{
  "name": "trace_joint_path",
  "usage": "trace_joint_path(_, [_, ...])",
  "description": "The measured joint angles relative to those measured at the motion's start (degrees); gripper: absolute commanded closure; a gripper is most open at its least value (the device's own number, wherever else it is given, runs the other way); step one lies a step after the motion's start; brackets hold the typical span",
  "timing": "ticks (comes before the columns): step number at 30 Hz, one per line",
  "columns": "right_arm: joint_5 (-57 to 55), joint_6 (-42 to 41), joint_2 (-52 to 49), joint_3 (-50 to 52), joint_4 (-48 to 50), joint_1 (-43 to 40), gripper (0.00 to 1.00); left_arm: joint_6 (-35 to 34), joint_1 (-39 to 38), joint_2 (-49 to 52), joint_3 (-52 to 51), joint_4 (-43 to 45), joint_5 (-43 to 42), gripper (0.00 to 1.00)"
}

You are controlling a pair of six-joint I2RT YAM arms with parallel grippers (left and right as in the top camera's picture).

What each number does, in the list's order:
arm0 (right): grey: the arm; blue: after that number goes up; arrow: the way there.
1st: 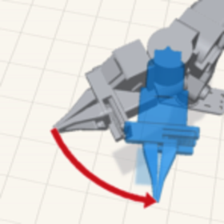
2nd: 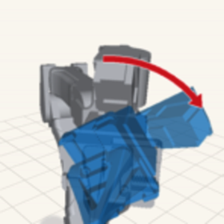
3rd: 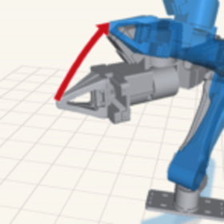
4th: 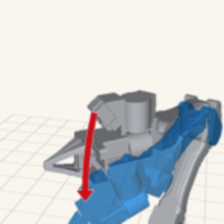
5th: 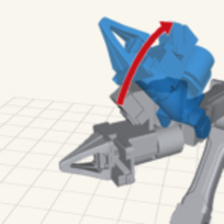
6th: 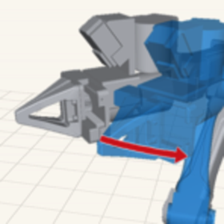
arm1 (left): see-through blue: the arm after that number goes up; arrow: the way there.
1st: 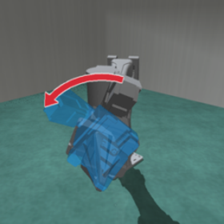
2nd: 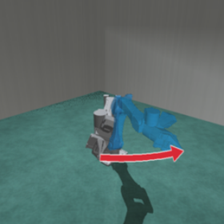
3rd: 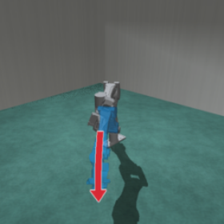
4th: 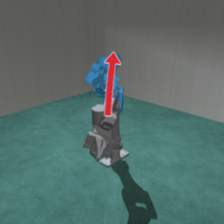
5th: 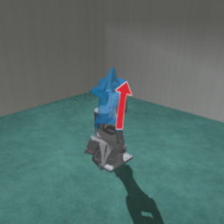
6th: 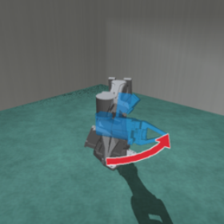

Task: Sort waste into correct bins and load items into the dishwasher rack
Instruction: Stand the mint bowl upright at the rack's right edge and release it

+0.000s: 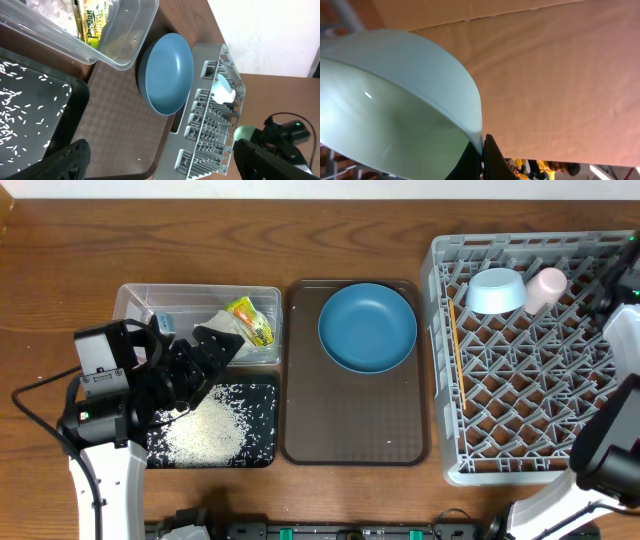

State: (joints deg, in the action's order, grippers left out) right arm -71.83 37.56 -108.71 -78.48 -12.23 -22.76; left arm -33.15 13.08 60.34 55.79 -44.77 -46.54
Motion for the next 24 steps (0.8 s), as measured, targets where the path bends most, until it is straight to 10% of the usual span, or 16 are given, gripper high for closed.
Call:
trace_joint_path(12, [-1.9,-0.9,-3.5,0.9,0.4,2.7,0.92,0.0,0.0,0.0,0.0,0.0,0.0,0.06])
trace_joint_path(24, [-1.0,-1.2,-4.4,1.4,0.4,12.0,0.25,0.0,0.0,0.0,0.0,0.0,0.0,0.06])
